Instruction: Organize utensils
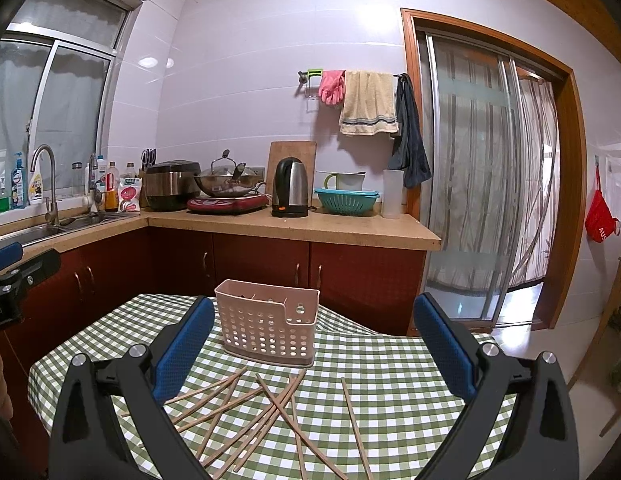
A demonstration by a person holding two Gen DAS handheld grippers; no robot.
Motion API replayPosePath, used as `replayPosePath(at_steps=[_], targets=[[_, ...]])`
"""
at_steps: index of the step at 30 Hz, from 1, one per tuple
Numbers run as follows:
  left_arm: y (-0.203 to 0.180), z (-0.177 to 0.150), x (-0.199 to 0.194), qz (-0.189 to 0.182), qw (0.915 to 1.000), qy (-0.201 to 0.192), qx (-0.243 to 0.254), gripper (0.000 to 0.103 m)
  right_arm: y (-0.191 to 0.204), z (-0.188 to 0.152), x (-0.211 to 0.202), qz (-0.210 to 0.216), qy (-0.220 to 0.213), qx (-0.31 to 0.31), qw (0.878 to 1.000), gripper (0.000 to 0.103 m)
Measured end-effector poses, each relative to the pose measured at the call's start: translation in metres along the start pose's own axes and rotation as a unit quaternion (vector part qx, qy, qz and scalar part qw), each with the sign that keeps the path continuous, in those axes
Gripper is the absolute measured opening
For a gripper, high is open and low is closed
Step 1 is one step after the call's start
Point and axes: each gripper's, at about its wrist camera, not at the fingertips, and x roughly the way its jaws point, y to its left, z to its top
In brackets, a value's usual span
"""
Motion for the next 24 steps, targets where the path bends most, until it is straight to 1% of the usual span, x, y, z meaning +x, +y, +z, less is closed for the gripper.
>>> replayPosePath(at_steps=[24], targets=[[-0.0041, -0.0038, -0.0011, -0.002, 1.0000, 0.003, 0.003, 0.099, 0.0041, -0.0004, -0.0018, 0.001, 0.001, -0.002, 1.000, 0.097]])
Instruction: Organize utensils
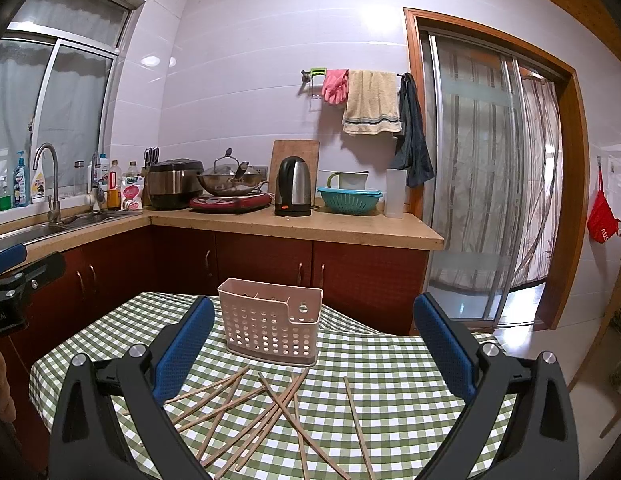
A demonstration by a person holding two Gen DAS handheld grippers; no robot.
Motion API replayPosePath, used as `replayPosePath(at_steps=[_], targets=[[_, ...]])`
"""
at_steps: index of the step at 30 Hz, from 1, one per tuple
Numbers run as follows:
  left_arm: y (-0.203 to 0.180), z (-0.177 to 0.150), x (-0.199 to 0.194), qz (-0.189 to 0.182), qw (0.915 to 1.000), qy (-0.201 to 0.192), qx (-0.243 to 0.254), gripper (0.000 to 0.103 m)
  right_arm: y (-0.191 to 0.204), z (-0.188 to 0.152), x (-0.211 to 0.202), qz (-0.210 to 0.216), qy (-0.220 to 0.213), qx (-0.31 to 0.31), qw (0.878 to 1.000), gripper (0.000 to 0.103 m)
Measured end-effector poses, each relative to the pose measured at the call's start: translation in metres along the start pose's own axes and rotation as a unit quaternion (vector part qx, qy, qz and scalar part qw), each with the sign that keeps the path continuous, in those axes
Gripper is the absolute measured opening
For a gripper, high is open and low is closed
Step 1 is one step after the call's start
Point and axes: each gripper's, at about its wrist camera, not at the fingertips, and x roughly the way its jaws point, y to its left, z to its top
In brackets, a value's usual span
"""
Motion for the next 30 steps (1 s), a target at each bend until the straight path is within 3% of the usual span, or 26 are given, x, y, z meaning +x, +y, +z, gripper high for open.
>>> replayPosePath(at_steps=[30], targets=[[-0.005, -0.013, 0.011, -0.003, 0.9999, 0.011, 0.001, 0.099, 0.002, -0.009, 0.009, 0.004, 0.012, -0.001, 1.000, 0.097]])
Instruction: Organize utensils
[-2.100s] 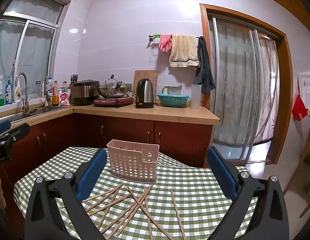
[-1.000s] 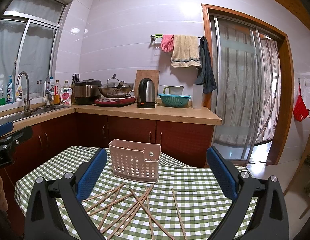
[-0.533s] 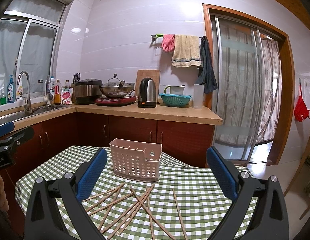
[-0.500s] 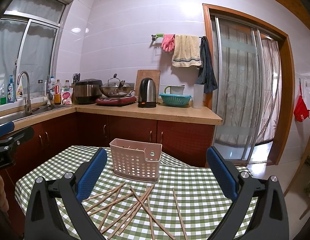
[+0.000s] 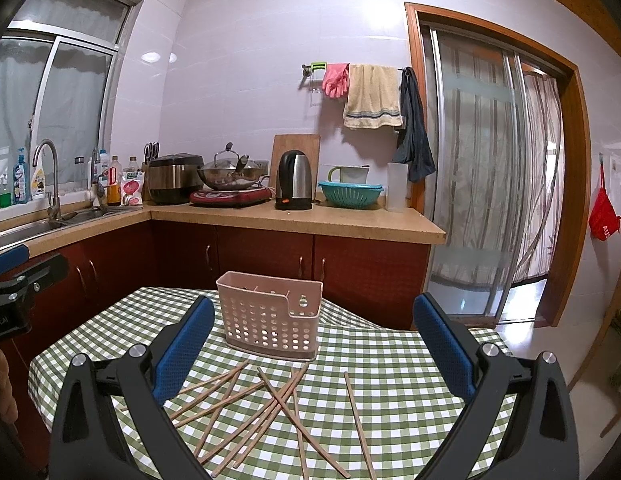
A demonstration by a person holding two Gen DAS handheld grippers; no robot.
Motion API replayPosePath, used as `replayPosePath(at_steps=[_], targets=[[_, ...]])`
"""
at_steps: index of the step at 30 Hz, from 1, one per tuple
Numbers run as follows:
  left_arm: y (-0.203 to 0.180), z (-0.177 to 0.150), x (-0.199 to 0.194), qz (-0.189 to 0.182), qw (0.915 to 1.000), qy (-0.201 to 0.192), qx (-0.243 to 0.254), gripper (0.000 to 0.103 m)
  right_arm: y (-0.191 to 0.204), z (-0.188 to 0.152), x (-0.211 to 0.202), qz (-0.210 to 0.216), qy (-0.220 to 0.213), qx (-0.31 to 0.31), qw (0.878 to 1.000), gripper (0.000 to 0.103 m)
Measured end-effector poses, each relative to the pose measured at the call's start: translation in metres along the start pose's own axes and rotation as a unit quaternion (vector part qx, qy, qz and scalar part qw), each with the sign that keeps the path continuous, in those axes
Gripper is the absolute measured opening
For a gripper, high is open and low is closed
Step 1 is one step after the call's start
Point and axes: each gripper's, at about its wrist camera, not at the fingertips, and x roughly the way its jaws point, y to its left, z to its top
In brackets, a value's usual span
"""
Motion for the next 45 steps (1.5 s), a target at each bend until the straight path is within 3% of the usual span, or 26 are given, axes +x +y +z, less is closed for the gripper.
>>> replayPosePath(at_steps=[5, 13, 20, 22, 24, 35, 39, 45], targets=[[0.004, -0.023, 0.031, -0.003, 0.9994, 0.034, 0.003, 0.099, -0.014, -0.020, 0.019, 0.004, 0.027, 0.006, 1.000, 0.097], [0.015, -0.074, 0.081, 0.000, 0.9953, 0.097, 0.010, 0.099, -0.039, -0.086, 0.061, -0.002, 0.104, 0.002, 0.995, 0.097], [0.026, -0.110, 0.108, 0.014, 0.9910, 0.133, 0.011, 0.099, -0.054, -0.136, 0.076, 0.016, 0.147, 0.007, 0.989, 0.094], [0.027, -0.116, 0.111, 0.016, 0.9898, 0.141, 0.013, 0.099, -0.055, -0.146, 0.080, 0.025, 0.157, 0.003, 0.987, 0.085], [0.028, -0.122, 0.114, 0.019, 0.9888, 0.147, 0.017, 0.099, -0.056, -0.156, 0.085, 0.039, 0.172, 0.001, 0.984, 0.062], [0.027, -0.136, 0.129, 0.028, 0.9839, 0.174, 0.025, 0.099, -0.055, -0.193, 0.101, 0.078, 0.225, -0.001, 0.971, 0.034], [0.027, -0.139, 0.131, 0.028, 0.9831, 0.179, 0.025, 0.099, -0.055, -0.194, 0.099, 0.093, 0.221, 0.000, 0.971, 0.017], [0.031, -0.144, 0.134, 0.028, 0.9819, 0.186, 0.023, 0.099, -0.050, -0.194, 0.097, 0.097, 0.214, -0.003, 0.972, 0.009]])
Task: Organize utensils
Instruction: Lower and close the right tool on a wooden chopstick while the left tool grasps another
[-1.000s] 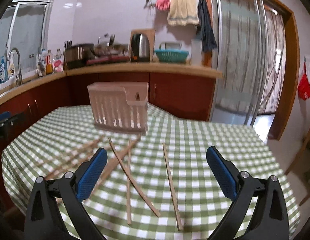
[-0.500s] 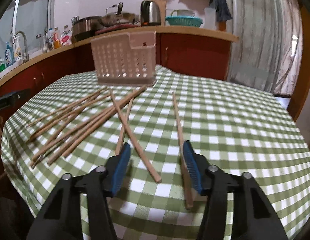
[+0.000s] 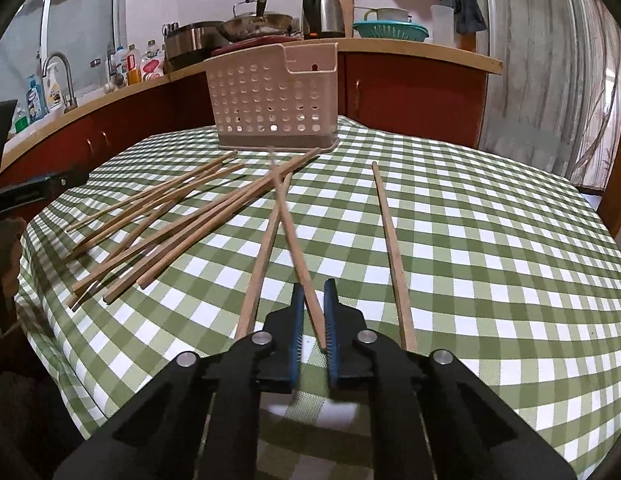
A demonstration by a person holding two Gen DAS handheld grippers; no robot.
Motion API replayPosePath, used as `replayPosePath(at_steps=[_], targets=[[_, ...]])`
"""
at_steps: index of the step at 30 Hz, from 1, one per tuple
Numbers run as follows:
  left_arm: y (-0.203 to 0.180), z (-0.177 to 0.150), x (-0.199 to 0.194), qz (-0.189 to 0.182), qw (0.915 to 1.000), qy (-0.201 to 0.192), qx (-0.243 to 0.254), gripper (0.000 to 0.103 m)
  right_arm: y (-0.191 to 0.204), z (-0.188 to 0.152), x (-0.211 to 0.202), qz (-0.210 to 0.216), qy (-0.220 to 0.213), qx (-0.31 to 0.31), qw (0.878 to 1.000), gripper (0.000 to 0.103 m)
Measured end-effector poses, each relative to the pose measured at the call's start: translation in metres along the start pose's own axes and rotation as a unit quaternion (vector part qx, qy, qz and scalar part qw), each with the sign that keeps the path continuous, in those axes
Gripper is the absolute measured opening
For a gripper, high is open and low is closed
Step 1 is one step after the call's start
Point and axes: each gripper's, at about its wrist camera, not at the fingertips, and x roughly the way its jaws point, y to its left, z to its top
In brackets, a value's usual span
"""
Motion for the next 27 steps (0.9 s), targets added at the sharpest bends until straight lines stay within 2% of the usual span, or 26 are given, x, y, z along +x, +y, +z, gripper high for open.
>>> replayPosePath(at_steps=[5, 10, 12, 14, 16, 21, 24, 26, 27], targets=[[0.002, -0.007, 0.005, 0.002, 0.9999, 0.009, 0.005, 0.099, -0.002, -0.001, -0.007, -0.026, -0.023, 0.009, 0.999, 0.007], [0.004, -0.015, 0.012, 0.004, 0.9997, 0.021, 0.010, 0.098, -0.001, -0.001, -0.006, -0.023, -0.028, 0.012, 0.999, 0.007], [0.005, -0.018, 0.016, 0.004, 0.9996, 0.025, 0.015, 0.093, 0.001, 0.000, -0.005, -0.021, -0.027, 0.008, 0.999, 0.007], [0.007, -0.019, 0.020, 0.005, 0.9993, 0.031, 0.021, 0.084, 0.003, 0.000, -0.005, -0.022, -0.028, 0.005, 0.999, 0.007], [0.010, -0.019, 0.025, -0.006, 0.9988, 0.047, 0.013, 0.079, 0.003, 0.000, -0.005, -0.020, -0.028, 0.005, 0.999, 0.007], [0.014, -0.024, 0.041, -0.026, 0.9951, 0.096, -0.006, 0.079, 0.004, 0.000, -0.004, -0.018, -0.028, 0.007, 0.999, 0.007], [0.014, -0.027, 0.038, -0.026, 0.9955, 0.090, -0.011, 0.076, 0.004, 0.001, -0.004, -0.018, -0.029, 0.008, 0.999, 0.007], [0.012, -0.028, 0.035, -0.033, 0.9958, 0.086, -0.004, 0.063, 0.003, 0.001, -0.004, -0.018, -0.029, 0.010, 0.999, 0.007], [0.010, -0.028, 0.033, -0.033, 0.9959, 0.084, -0.001, 0.060, 0.003, 0.000, -0.004, -0.017, -0.030, 0.012, 0.999, 0.007]])
